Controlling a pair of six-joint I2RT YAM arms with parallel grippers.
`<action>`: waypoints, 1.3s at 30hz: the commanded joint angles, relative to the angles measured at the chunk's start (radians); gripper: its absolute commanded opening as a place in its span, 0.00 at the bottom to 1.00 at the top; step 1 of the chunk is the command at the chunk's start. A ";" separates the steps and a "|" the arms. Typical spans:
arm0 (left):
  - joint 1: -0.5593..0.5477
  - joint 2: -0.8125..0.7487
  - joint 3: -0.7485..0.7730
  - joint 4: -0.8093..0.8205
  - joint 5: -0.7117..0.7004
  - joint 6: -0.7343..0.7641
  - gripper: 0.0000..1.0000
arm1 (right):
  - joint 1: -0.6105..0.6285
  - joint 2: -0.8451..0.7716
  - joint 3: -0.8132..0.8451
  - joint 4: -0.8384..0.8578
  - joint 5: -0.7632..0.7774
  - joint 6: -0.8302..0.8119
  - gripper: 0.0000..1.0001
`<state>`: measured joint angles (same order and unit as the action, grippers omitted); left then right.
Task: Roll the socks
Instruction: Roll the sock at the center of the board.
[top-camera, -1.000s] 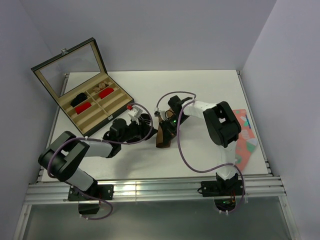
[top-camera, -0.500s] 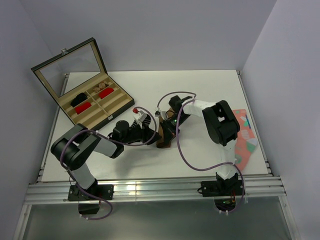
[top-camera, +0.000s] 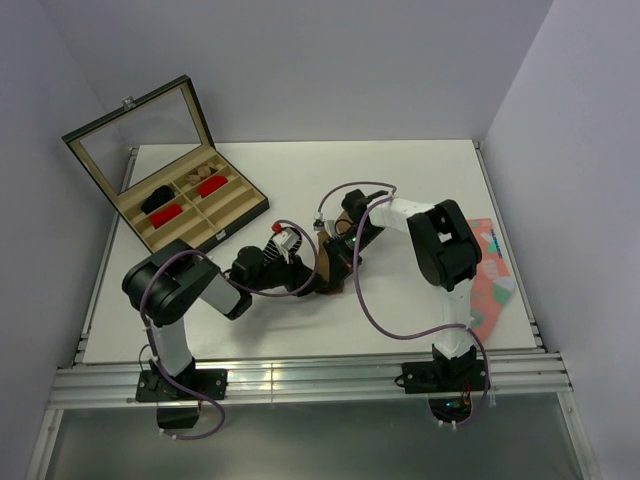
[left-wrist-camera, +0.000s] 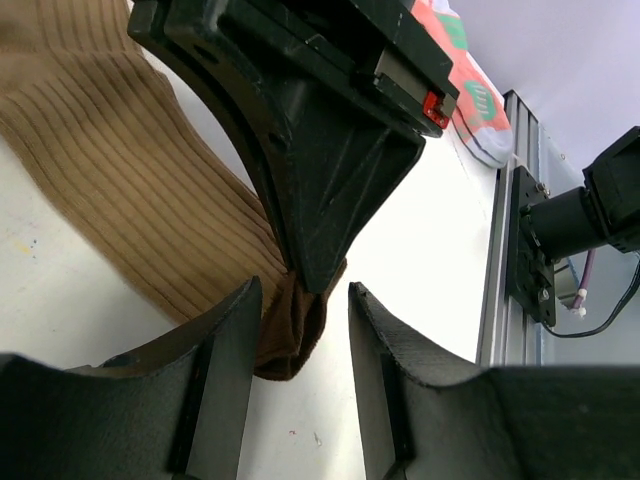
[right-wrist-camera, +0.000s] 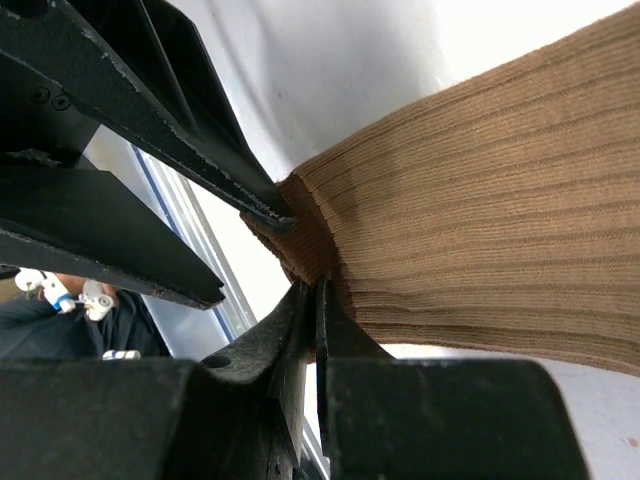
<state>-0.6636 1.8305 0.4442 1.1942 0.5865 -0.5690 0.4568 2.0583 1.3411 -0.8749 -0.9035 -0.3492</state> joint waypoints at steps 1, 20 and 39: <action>-0.005 0.021 0.005 0.100 0.033 -0.022 0.46 | -0.018 0.003 0.023 -0.015 -0.014 -0.002 0.08; -0.008 0.078 0.039 0.058 0.036 -0.003 0.46 | -0.033 0.011 0.021 -0.026 -0.025 -0.007 0.06; -0.024 0.082 0.074 -0.067 -0.019 0.037 0.42 | -0.040 0.017 0.026 -0.027 -0.026 -0.008 0.06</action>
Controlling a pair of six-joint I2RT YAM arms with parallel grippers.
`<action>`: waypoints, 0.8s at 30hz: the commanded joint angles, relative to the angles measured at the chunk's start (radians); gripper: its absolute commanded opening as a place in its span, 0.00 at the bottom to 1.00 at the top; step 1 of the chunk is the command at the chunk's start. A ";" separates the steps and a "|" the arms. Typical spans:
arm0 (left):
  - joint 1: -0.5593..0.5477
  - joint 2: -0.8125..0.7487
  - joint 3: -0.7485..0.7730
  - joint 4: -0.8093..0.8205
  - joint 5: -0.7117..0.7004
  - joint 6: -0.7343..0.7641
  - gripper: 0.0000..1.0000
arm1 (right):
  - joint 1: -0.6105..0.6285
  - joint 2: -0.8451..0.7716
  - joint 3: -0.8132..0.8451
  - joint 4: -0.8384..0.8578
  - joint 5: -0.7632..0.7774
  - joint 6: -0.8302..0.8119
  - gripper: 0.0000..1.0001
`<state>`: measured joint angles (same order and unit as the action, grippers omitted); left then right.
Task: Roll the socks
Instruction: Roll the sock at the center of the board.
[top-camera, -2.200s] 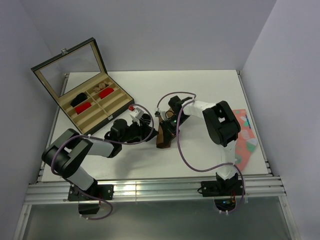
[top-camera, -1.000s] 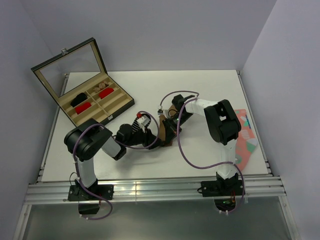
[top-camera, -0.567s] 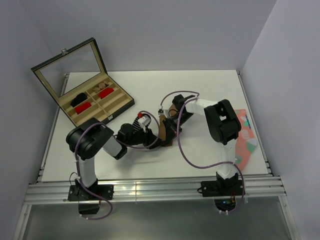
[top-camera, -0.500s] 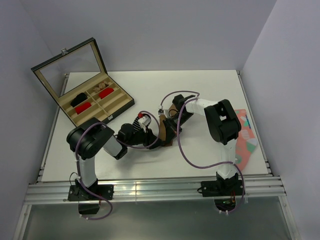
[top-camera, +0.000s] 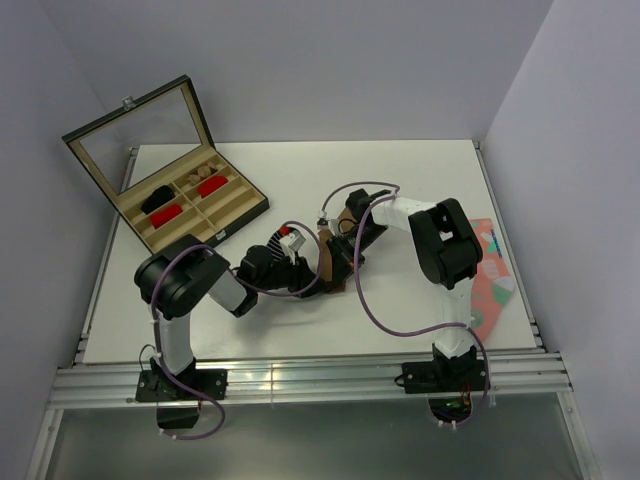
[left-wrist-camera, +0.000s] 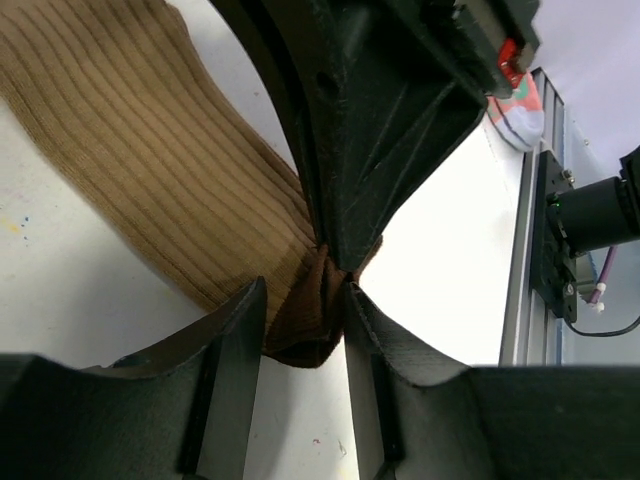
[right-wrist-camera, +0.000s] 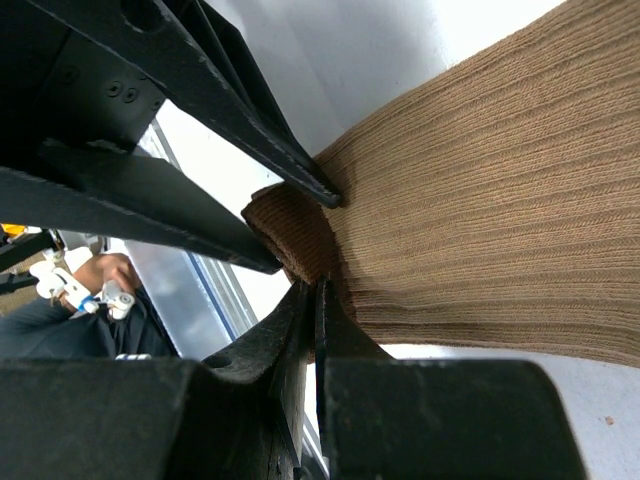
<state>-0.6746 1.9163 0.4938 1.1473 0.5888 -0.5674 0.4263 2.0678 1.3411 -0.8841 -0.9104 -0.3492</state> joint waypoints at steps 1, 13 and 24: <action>-0.017 -0.007 0.029 -0.041 -0.033 0.038 0.41 | -0.009 0.008 0.024 -0.016 -0.018 -0.007 0.06; -0.026 -0.052 0.060 -0.203 -0.099 0.032 0.19 | -0.011 0.006 0.015 0.010 0.013 0.010 0.06; -0.085 -0.132 0.215 -0.642 -0.247 0.031 0.00 | -0.018 -0.058 -0.025 0.108 0.120 0.075 0.32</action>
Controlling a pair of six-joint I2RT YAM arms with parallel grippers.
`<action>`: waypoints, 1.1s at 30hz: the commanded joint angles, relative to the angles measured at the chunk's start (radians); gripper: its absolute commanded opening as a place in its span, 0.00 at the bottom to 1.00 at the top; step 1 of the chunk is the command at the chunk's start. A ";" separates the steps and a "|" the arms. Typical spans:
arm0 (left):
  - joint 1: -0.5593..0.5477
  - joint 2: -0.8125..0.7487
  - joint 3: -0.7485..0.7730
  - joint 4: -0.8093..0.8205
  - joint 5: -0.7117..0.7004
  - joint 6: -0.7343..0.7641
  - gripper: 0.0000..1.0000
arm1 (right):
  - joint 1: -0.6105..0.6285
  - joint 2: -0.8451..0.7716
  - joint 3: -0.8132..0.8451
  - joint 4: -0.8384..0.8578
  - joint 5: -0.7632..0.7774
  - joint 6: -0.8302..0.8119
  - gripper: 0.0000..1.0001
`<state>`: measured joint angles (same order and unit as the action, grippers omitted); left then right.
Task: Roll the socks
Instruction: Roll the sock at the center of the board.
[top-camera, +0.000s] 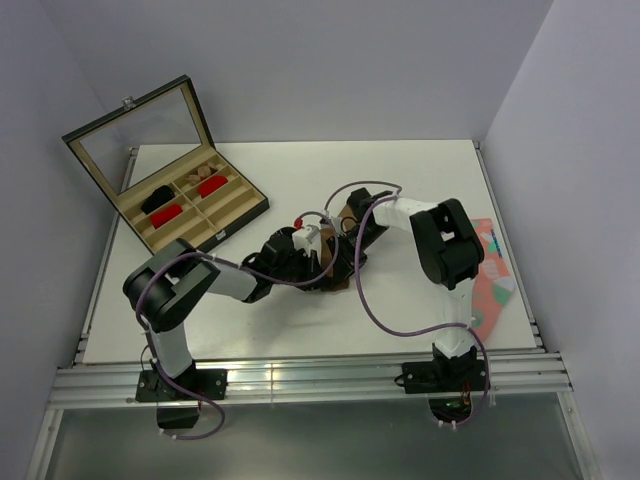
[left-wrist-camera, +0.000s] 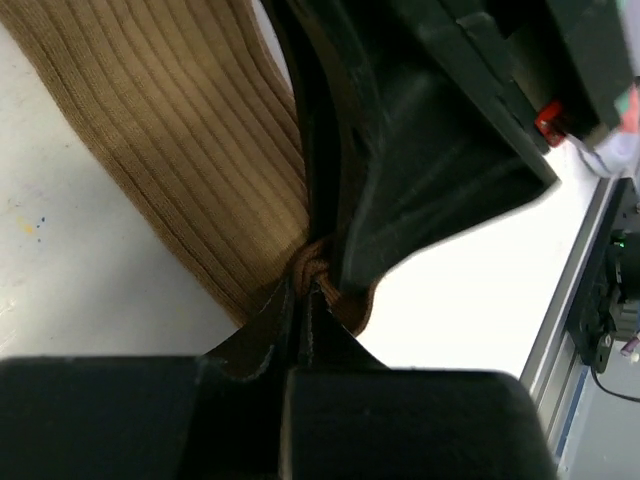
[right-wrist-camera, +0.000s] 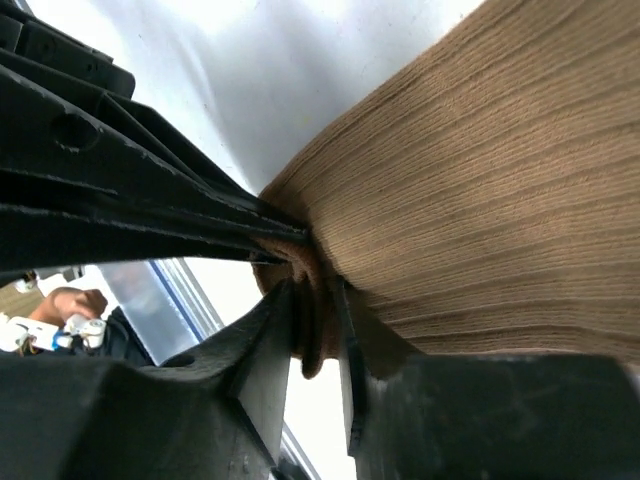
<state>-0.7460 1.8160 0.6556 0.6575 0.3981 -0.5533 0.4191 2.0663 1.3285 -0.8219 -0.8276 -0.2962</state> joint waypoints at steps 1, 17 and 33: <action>-0.016 -0.032 0.064 -0.171 -0.061 0.012 0.00 | -0.017 -0.064 -0.015 0.050 0.041 0.025 0.34; -0.042 0.032 0.308 -0.562 -0.128 -0.039 0.00 | -0.100 -0.196 -0.086 0.118 0.018 0.017 0.48; -0.043 0.069 0.363 -0.624 -0.156 -0.083 0.00 | -0.098 -0.207 -0.120 0.130 0.028 0.014 0.49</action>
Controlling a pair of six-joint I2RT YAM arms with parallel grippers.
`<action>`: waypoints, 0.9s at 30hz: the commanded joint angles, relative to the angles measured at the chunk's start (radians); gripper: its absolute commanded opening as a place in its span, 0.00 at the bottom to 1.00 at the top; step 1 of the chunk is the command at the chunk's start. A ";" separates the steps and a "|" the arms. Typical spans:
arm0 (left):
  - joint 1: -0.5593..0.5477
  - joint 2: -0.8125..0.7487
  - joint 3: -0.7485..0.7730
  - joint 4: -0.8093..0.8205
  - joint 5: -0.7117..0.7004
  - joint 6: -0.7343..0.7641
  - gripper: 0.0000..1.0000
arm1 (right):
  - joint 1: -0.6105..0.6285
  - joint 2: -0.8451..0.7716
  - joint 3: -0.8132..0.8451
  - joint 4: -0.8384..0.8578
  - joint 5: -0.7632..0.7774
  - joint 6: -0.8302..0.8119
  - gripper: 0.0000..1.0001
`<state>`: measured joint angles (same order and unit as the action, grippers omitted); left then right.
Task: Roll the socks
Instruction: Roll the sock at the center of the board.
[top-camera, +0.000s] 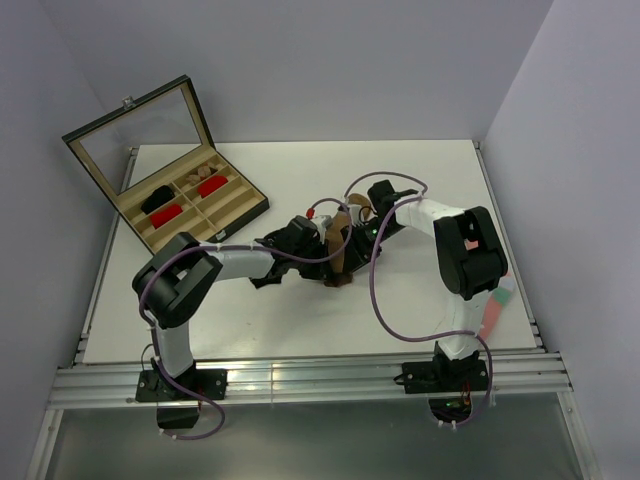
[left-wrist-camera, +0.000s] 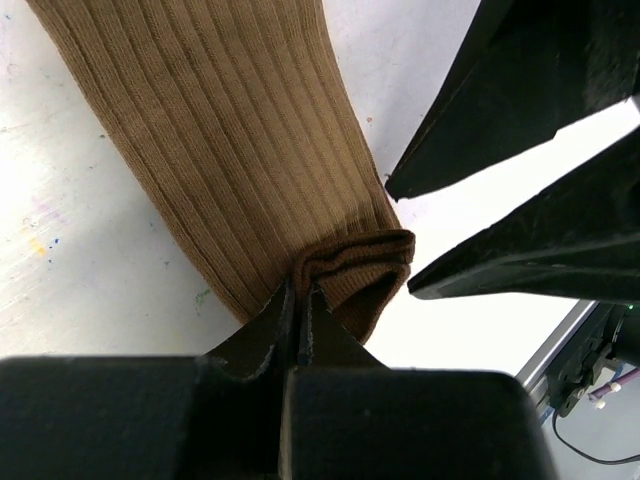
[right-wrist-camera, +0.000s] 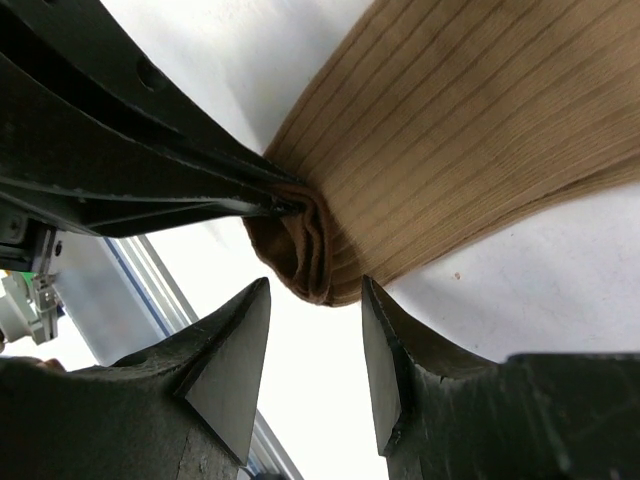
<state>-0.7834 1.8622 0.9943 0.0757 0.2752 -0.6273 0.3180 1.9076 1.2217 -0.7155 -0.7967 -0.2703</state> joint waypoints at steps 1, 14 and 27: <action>-0.007 0.022 0.027 -0.042 -0.034 -0.012 0.01 | 0.003 -0.047 -0.011 0.019 -0.007 -0.012 0.49; -0.005 0.028 0.021 -0.022 -0.034 -0.025 0.00 | 0.027 -0.035 -0.033 0.045 0.013 0.023 0.47; -0.007 0.041 0.030 -0.019 -0.034 -0.029 0.00 | 0.041 -0.035 -0.039 0.068 0.070 0.049 0.45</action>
<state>-0.7837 1.8767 1.0107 0.0731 0.2710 -0.6525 0.3504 1.9068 1.1889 -0.6720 -0.7509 -0.2295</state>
